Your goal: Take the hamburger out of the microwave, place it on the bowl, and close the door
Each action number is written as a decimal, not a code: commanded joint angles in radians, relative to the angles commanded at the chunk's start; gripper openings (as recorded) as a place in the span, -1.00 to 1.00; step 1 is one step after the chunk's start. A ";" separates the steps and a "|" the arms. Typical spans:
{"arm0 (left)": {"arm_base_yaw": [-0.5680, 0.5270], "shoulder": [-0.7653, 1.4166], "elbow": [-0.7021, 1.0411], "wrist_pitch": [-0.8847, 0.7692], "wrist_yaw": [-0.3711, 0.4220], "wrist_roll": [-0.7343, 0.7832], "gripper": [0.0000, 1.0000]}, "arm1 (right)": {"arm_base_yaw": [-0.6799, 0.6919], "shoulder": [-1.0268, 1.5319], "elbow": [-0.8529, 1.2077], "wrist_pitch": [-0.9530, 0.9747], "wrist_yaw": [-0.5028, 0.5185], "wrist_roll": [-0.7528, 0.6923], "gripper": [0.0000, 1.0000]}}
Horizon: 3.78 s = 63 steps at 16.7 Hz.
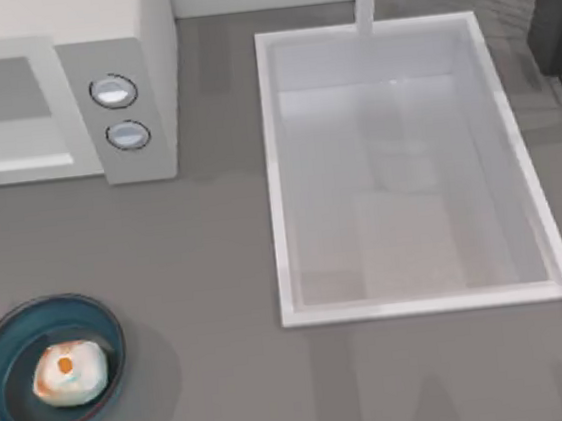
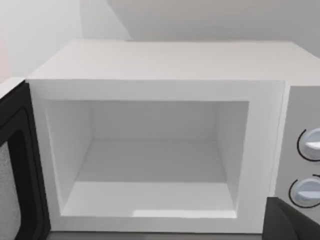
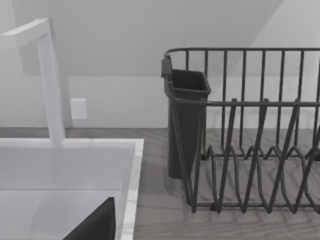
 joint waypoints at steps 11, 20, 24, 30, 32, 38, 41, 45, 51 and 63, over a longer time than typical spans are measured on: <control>-0.161 -0.005 0.022 -0.034 -0.161 -0.001 -1.00 | 0.000 0.000 0.000 0.000 0.000 0.000 1.00; -0.444 0.002 0.018 -0.021 -0.443 -0.004 -1.00 | 0.000 0.000 0.000 0.000 0.000 0.000 1.00; -0.430 0.011 0.029 -0.027 -0.433 0.005 -1.00 | 0.000 0.000 0.000 0.000 0.000 0.000 1.00; -0.160 0.294 0.249 -0.110 -0.271 0.209 -1.00 | 0.000 0.000 0.000 0.000 0.000 0.000 1.00; -0.020 0.463 0.361 -0.152 -0.184 0.310 -1.00 | 0.000 0.000 0.000 0.000 0.000 0.000 1.00; 0.426 1.079 0.734 -0.285 0.114 0.618 -1.00 | 0.000 0.000 0.000 0.000 0.000 0.000 1.00; 0.624 1.380 0.904 -0.344 0.258 0.744 -1.00 | 0.000 0.000 0.000 0.000 0.000 0.000 1.00; 0.813 1.700 1.080 -0.402 0.413 0.864 -1.00 | 0.000 0.000 0.000 0.000 0.000 0.000 1.00; 0.890 1.876 1.183 -0.435 0.511 0.927 -1.00 | 0.000 0.000 0.000 0.000 0.000 0.000 1.00; 0.891 1.958 1.001 -0.153 0.512 0.931 -1.00 | 0.000 0.000 0.000 0.000 0.000 0.000 1.00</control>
